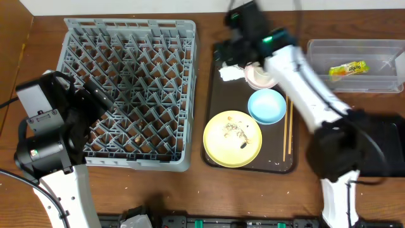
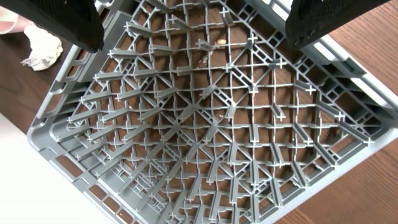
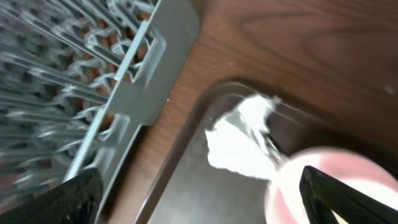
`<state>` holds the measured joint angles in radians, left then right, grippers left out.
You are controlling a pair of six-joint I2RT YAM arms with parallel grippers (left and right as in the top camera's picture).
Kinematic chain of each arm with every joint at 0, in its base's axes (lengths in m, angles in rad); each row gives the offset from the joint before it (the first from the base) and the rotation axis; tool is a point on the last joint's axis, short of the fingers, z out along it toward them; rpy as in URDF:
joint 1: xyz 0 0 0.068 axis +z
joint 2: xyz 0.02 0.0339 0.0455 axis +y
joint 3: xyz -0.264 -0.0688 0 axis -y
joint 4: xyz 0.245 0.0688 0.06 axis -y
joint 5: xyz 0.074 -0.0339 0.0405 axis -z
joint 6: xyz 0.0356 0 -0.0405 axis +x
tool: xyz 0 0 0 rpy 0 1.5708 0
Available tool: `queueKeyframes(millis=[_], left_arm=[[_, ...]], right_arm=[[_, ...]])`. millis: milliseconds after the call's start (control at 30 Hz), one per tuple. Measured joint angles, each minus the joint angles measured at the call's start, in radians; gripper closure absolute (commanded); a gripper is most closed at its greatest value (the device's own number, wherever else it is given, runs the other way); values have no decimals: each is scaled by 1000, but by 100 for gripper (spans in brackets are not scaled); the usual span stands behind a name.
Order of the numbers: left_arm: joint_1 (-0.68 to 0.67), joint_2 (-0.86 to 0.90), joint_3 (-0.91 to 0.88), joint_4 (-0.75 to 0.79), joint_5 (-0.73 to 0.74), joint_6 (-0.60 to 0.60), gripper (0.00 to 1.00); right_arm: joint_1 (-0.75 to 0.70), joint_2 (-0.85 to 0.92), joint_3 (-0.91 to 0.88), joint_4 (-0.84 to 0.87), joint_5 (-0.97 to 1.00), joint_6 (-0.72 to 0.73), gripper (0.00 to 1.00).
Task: Sort waste into correct bins and load items into the dishwasher
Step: 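Reach the right gripper to the white plastic wrapper and grasp it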
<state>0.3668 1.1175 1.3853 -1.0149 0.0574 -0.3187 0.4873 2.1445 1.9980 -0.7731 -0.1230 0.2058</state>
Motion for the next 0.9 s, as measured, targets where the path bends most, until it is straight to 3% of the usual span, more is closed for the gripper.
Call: queueKeyframes(millis=[200,333,467,500,600,700,733,900], left_arm=[[0,0,0,0,0,0,6],[0,0,0,0,0,0,6],[0,0,0,0,0,0,6],[0,0,0,0,0,0,6],[0,0,0,1,0,0,6],[0,0,0,0,0,0,6],[0,0,0,0,0,0,5],[0,0,0,0,0,0,5]], right_arm=[[106,187,0,98,273,-24,1],[109,256,-1,100,333,-22,1],[99,291,-1,118,325,-33,9],[98,298,-1,121,324,-39,14],[97,305,-1,127,320,-60,39],[97,307,-1,132,319,-58,92],[97,308,-1,136,318,-63,99],[97,309,-1,138,320,-53,99]])
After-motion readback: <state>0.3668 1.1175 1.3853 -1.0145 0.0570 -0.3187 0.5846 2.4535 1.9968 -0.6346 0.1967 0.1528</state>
